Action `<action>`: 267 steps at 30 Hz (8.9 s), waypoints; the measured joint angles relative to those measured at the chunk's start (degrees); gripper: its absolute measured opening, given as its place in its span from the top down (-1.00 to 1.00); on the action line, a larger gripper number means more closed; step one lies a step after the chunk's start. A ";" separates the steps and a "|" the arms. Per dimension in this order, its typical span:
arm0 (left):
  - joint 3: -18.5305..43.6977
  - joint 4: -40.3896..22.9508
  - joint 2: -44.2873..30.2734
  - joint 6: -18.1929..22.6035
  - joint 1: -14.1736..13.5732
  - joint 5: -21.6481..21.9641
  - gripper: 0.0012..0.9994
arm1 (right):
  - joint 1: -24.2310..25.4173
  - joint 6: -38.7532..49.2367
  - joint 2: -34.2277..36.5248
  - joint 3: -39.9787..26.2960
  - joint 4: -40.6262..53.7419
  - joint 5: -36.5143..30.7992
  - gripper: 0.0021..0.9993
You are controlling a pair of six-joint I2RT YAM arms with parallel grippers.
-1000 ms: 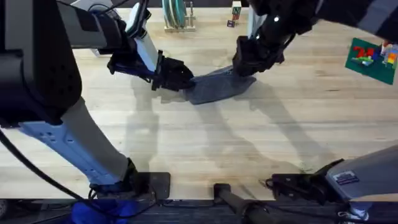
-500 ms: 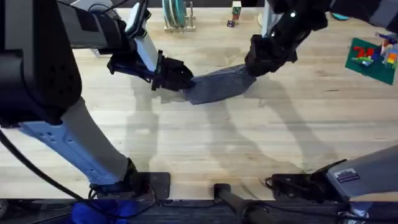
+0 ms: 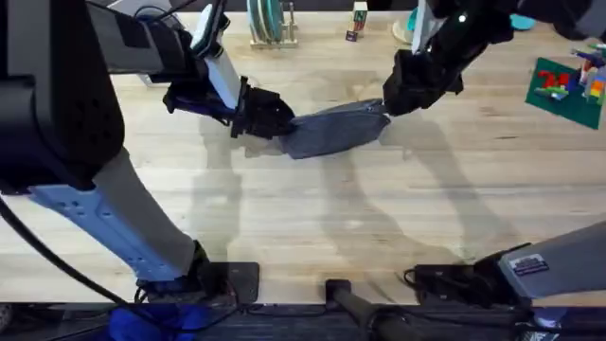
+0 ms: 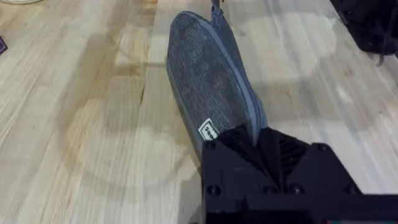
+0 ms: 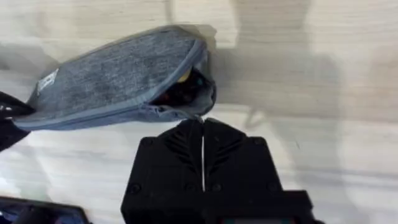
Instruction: Unzip the bag, pick up the pens from the table one at a time and place them inside, then zip the bag closed.
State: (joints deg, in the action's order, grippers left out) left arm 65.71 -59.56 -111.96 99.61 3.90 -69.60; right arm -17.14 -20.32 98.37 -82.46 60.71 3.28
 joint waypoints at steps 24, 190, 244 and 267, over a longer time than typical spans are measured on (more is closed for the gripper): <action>0.00 0.23 0.00 0.00 0.00 -0.07 0.92 | 12.84 5.41 -7.82 9.83 -2.33 3.13 0.93; 0.00 0.27 0.00 -0.66 0.00 0.42 0.92 | 21.54 24.24 1.33 19.31 -22.69 60.62 -0.99; 0.00 0.93 0.00 -0.97 0.00 0.40 0.92 | 21.79 29.78 -9.86 18.79 -8.46 52.66 -0.99; 0.00 1.10 0.00 -1.92 0.00 0.39 0.92 | 21.94 29.97 -18.38 11.24 6.49 24.58 -0.99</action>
State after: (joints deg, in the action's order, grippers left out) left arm 65.71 -58.46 -111.96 97.69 3.90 -69.21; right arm 4.80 9.65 79.99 -71.22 67.20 27.86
